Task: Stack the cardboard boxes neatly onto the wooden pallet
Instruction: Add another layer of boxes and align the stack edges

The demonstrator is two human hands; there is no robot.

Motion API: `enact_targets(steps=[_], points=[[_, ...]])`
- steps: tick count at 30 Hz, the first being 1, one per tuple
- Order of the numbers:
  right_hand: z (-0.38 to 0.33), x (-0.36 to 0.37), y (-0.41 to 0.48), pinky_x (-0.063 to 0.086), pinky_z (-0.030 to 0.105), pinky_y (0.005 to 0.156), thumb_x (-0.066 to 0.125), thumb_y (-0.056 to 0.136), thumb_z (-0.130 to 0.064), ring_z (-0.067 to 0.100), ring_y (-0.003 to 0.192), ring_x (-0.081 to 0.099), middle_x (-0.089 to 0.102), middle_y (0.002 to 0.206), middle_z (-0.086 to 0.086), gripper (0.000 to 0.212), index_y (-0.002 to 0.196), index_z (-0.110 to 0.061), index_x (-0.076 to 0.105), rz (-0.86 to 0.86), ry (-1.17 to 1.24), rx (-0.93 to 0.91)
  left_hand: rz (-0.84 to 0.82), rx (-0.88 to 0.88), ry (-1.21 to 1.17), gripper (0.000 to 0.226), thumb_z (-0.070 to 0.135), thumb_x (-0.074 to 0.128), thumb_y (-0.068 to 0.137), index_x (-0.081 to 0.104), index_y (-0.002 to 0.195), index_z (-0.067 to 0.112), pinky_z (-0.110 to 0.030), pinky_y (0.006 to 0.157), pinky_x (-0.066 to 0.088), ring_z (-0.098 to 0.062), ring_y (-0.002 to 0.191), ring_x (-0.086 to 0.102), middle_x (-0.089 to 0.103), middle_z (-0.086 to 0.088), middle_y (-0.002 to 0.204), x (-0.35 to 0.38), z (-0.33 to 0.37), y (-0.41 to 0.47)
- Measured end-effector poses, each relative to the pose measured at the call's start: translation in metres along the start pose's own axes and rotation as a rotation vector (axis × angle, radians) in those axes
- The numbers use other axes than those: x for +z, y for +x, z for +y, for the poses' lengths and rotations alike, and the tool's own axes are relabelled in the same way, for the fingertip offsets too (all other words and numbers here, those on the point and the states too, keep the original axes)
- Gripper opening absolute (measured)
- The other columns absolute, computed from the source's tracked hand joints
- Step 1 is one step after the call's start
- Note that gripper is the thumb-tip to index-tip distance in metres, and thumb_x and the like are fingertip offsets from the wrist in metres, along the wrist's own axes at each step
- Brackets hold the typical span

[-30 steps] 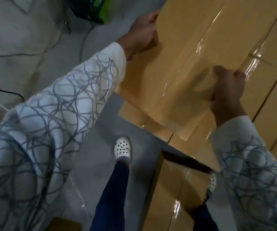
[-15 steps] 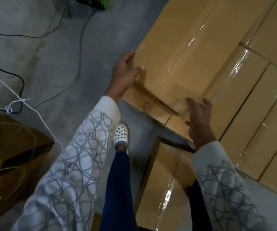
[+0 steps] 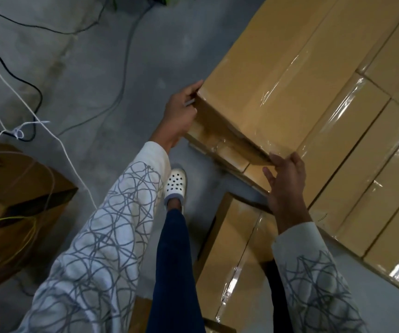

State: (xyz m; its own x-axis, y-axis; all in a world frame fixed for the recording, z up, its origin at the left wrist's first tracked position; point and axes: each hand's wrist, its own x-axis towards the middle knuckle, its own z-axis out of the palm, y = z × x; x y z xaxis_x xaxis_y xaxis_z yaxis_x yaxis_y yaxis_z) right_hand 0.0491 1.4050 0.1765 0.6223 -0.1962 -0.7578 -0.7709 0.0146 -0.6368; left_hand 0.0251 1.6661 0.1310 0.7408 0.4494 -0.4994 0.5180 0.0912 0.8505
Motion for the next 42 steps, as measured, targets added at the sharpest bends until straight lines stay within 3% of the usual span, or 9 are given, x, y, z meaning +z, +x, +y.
enact_targets(steps=[5,7,12,17,22,30,42], points=[[0.018,0.002,-0.013,0.049,0.035,0.110,0.062,0.097,-0.003,0.018,0.127,0.059,0.059,0.134,-0.005,0.062,0.153,-0.020,0.042,-0.003,-0.014,-0.013,0.016,-0.012,-0.104,0.074,-0.031,0.035,0.081,0.050,0.146,0.000,-0.014,0.103,0.045,-0.013,0.129,0.055,0.057,-0.014,0.145,-0.014,-0.006,-0.016],[0.023,0.005,-0.015,0.048,0.032,0.109,0.064,0.095,-0.001,0.019,0.127,0.057,0.059,0.126,-0.009,0.064,0.153,-0.019,0.042,-0.016,-0.042,-0.021,0.018,-0.013,-0.115,0.077,-0.032,0.032,0.079,0.049,0.147,-0.002,-0.014,0.105,0.044,-0.015,0.132,0.054,0.057,-0.015,0.146,-0.019,-0.008,-0.016],[0.034,-0.002,-0.001,0.043,0.039,0.116,0.065,0.090,-0.001,0.024,0.130,0.057,0.062,0.142,0.005,0.063,0.149,-0.014,0.051,-0.050,-0.149,-0.025,0.003,-0.014,-0.113,0.077,-0.031,0.032,0.080,0.049,0.148,0.000,-0.017,0.111,0.040,-0.021,0.140,0.050,0.055,-0.014,0.149,-0.026,-0.014,-0.012],[0.037,-0.016,0.011,0.048,0.031,0.100,0.049,0.093,0.014,0.020,0.121,0.057,0.060,0.146,0.004,0.065,0.152,-0.011,0.048,-0.106,-0.149,0.016,-0.016,-0.018,-0.100,0.077,-0.031,0.033,0.080,0.046,0.149,0.000,-0.013,0.109,0.040,-0.017,0.139,0.049,0.053,-0.013,0.150,-0.025,-0.019,-0.018],[0.039,-0.019,0.014,0.044,0.042,0.116,0.050,0.093,0.014,0.025,0.135,0.056,0.061,0.145,0.003,0.065,0.153,-0.011,0.048,-0.080,-0.170,0.011,-0.020,-0.031,-0.116,0.080,-0.031,0.032,0.078,0.045,0.150,0.002,-0.013,0.111,0.038,-0.011,0.137,0.049,0.052,-0.013,0.151,-0.022,-0.020,-0.024],[0.038,-0.022,0.008,0.042,0.038,0.117,0.052,0.094,0.012,0.020,0.136,0.053,0.058,0.149,0.002,0.066,0.155,-0.013,0.044,-0.066,-0.182,0.013,-0.028,-0.043,-0.115,0.080,-0.032,0.033,0.080,0.043,0.151,0.002,-0.016,0.115,0.035,-0.016,0.142,0.046,0.050,-0.012,0.153,-0.020,-0.022,-0.035],[0.040,-0.020,0.004,0.044,0.037,0.115,0.052,0.095,0.011,0.021,0.135,0.055,0.058,0.148,0.002,0.065,0.155,-0.013,0.044,-0.082,-0.186,-0.006,-0.050,-0.026,-0.117,0.074,-0.028,0.041,0.085,0.043,0.152,0.002,-0.009,0.106,0.038,-0.006,0.135,0.048,0.050,-0.009,0.153,-0.024,-0.019,-0.043]])
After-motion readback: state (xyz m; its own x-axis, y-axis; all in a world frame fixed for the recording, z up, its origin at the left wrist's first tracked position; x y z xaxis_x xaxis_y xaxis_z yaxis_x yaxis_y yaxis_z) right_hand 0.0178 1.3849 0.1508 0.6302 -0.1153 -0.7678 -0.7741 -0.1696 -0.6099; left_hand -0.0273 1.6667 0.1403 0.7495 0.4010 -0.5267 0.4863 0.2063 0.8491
